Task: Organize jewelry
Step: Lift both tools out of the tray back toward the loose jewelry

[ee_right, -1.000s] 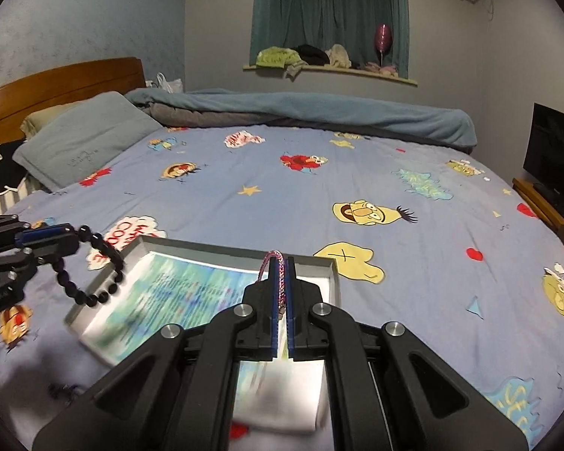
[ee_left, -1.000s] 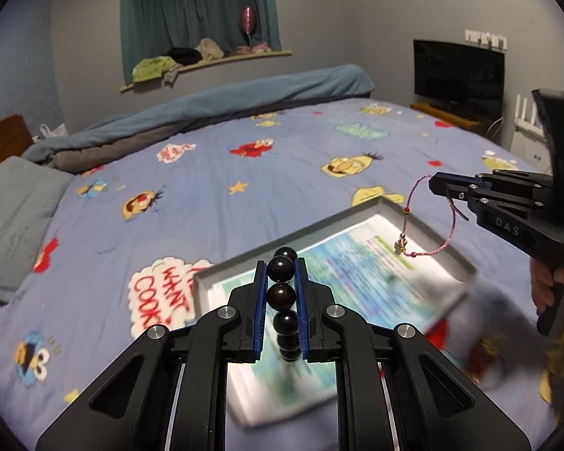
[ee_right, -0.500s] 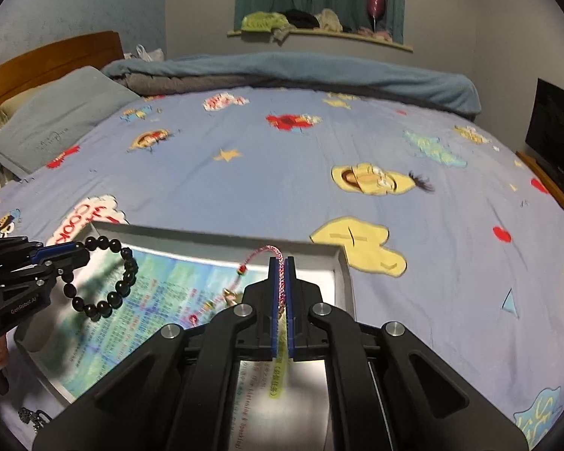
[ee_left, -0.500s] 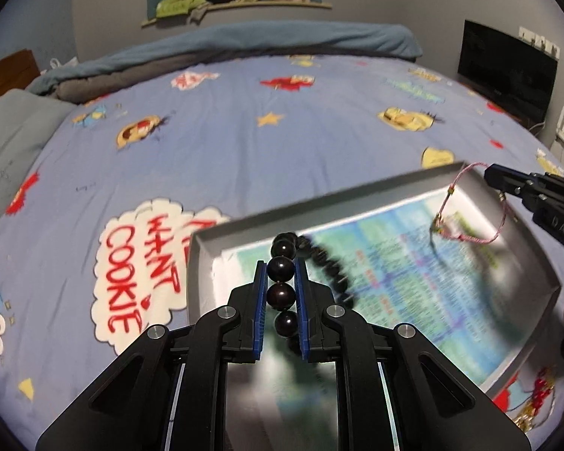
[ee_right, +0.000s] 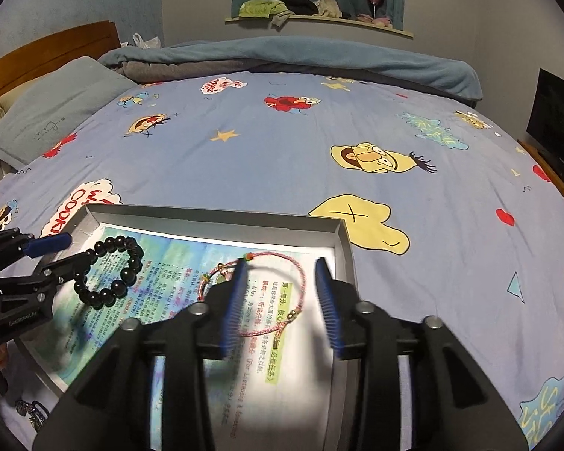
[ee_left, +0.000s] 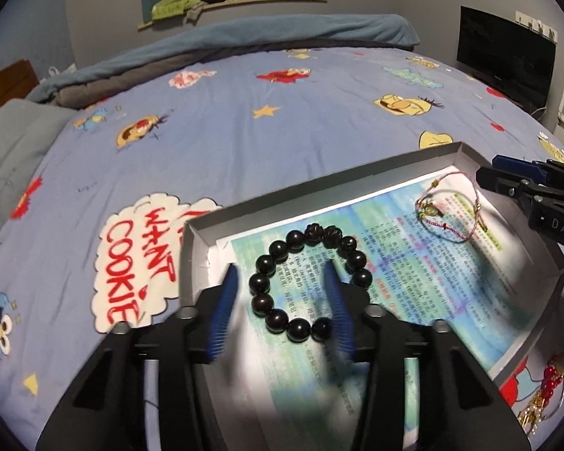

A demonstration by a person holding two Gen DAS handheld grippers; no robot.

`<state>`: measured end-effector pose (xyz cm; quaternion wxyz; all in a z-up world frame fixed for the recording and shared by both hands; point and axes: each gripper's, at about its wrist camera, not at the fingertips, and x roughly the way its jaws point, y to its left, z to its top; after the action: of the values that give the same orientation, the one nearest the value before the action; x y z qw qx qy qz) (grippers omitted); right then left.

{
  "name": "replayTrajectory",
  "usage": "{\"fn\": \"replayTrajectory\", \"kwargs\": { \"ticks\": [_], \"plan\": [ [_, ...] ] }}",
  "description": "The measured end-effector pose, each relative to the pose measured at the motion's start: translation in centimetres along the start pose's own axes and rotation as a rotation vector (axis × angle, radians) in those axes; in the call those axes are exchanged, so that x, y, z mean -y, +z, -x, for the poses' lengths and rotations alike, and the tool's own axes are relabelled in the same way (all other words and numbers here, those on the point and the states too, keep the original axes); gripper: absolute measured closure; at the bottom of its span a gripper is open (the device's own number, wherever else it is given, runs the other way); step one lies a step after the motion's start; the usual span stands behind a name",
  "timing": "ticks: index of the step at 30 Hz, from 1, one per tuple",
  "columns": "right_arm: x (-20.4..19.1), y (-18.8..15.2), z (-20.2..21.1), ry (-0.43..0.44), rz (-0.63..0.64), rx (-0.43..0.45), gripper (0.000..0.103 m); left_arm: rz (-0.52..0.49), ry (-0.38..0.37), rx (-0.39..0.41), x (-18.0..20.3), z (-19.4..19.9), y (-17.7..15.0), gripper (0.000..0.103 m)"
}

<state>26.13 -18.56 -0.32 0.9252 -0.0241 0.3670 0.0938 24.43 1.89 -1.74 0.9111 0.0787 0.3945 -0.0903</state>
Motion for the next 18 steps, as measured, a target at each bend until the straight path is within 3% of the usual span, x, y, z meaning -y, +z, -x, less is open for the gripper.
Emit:
{"fn": "replayTrajectory", "kwargs": {
  "ticks": [1,3,6,9,18],
  "plan": [
    [0.0,0.0,0.3,0.002,-0.006,0.001,0.048,0.000,0.009,0.012,0.0,0.5,0.0,0.037],
    [0.1,-0.1,1.0,-0.002,-0.020,0.008,0.021,0.005,0.014,0.035,0.0,1.8,-0.1,0.028],
    [0.4,-0.4,3.0,0.006,-0.053,0.027,0.009,0.019,0.040,0.067,-0.2,3.7,-0.4,0.012],
    [0.4,-0.7,4.7,0.010,-0.067,0.030,0.006,0.034,0.068,0.096,-0.3,5.5,-0.7,0.008],
    [-0.4,-2.2,11.1,0.040,-0.073,0.067,0.006,0.064,0.049,0.137,0.1,11.7,-2.5,0.007]
  ]
}}
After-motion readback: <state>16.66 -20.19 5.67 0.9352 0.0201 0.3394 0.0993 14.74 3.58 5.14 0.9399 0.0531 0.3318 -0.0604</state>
